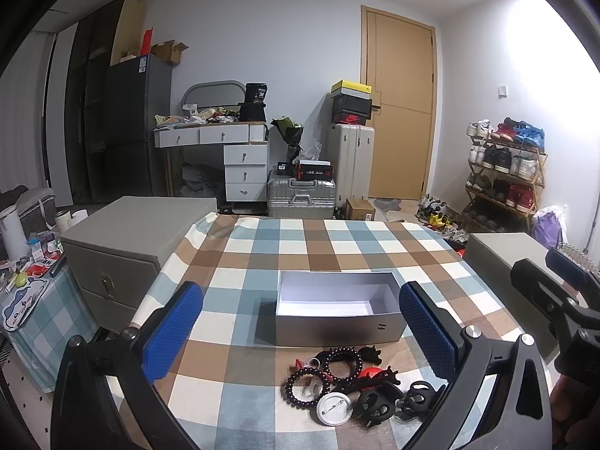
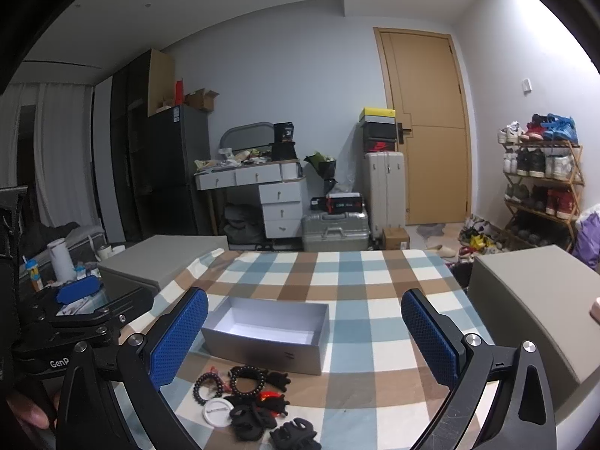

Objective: Organize jewelry

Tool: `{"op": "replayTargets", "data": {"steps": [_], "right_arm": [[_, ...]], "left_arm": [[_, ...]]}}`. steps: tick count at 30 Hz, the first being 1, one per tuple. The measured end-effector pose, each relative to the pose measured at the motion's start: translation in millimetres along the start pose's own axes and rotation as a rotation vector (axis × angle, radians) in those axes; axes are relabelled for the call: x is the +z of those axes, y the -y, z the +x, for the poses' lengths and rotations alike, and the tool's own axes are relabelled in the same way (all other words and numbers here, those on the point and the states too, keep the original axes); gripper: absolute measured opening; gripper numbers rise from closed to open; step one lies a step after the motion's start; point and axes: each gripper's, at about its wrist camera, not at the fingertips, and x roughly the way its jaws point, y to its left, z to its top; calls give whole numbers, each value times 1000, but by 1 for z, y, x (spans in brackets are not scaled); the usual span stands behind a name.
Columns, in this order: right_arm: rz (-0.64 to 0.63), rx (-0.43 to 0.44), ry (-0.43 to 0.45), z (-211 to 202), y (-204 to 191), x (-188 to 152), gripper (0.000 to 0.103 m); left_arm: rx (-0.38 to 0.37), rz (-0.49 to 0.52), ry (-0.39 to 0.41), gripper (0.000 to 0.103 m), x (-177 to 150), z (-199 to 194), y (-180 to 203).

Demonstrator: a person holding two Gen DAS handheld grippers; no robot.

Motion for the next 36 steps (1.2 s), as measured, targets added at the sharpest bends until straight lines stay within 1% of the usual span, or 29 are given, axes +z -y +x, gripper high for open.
{"op": "replayTargets", "data": {"steps": [5, 21, 36], "right_arm": [[-7, -8, 0, -1, -1, -1, 103], [-15, -3, 3, -3, -3, 0, 103], [-11, -3, -3, -4, -2, -3, 103]], "left_arm": [[15, 0, 1, 102, 0, 0, -2], [1, -1, -34, 102, -2, 4, -3], [5, -1, -49, 102, -1, 3, -4]]}}
